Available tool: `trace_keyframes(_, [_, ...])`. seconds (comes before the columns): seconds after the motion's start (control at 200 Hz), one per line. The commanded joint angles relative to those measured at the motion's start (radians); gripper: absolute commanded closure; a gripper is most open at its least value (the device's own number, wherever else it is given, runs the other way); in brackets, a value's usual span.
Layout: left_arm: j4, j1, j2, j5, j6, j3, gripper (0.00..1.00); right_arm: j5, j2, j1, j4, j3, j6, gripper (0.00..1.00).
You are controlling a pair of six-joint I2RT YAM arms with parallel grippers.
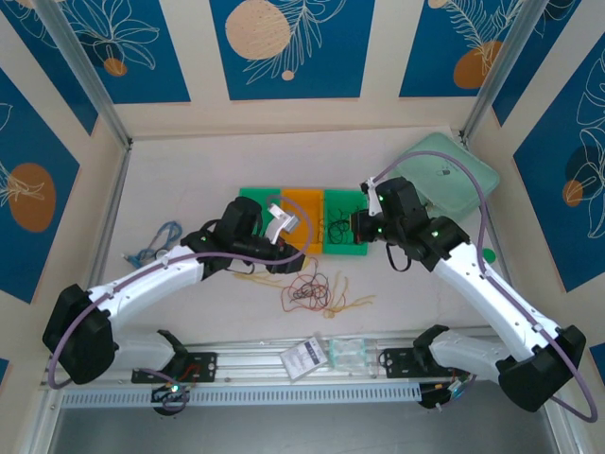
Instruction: Untangle the cables
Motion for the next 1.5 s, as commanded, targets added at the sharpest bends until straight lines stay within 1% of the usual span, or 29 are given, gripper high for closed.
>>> trace_keyframes(0.0, [-0.032,0.003,0.012,0.013,0.024,-0.001,0.61,-0.007,0.018,-0.035,0.047,0.035,-0.04,1.0])
trace_keyframes(0.165, [-0.051,0.004,-0.004,-0.024,0.025,-0.012,0.61,-0.027,0.076,-0.091,0.081,0.035,-0.068,1.0])
trace_keyframes(0.32, [-0.088,0.005,-0.024,-0.06,0.046,-0.013,0.6,-0.015,0.136,-0.113,0.11,0.04,-0.097,1.0])
trace_keyframes(0.56, [-0.125,0.006,-0.077,-0.097,0.055,-0.03,0.62,0.072,0.246,-0.115,0.141,0.062,-0.153,1.0])
trace_keyframes(0.76, [-0.16,0.008,-0.118,-0.127,0.068,-0.046,0.63,0.208,0.366,-0.095,0.14,0.116,-0.241,1.0])
trace_keyframes(0.92, [-0.164,0.013,-0.13,-0.133,0.066,-0.057,0.63,0.275,0.467,-0.079,0.147,0.159,-0.299,1.0])
trace_keyframes(1.01, [-0.162,0.014,-0.13,-0.134,0.064,-0.058,0.63,0.287,0.527,-0.073,0.149,0.185,-0.318,1.0])
trace_keyframes(1.186, [-0.172,0.015,-0.134,-0.142,0.062,-0.066,0.65,0.283,0.63,-0.066,0.116,0.241,-0.321,0.95])
trace_keyframes(1.231, [-0.177,0.016,-0.138,-0.148,0.062,-0.068,0.65,0.279,0.648,-0.064,0.101,0.253,-0.315,0.92])
trace_keyframes(1.276, [-0.181,0.015,-0.142,-0.152,0.062,-0.073,0.65,0.272,0.657,-0.065,0.085,0.262,-0.304,0.88])
trace_keyframes(1.356, [-0.185,0.017,-0.149,-0.159,0.062,-0.081,0.66,0.264,0.654,-0.066,0.064,0.267,-0.289,0.79])
trace_keyframes(1.496, [-0.184,0.018,-0.153,-0.164,0.058,-0.098,0.66,0.277,0.583,-0.069,0.056,0.242,-0.263,0.72])
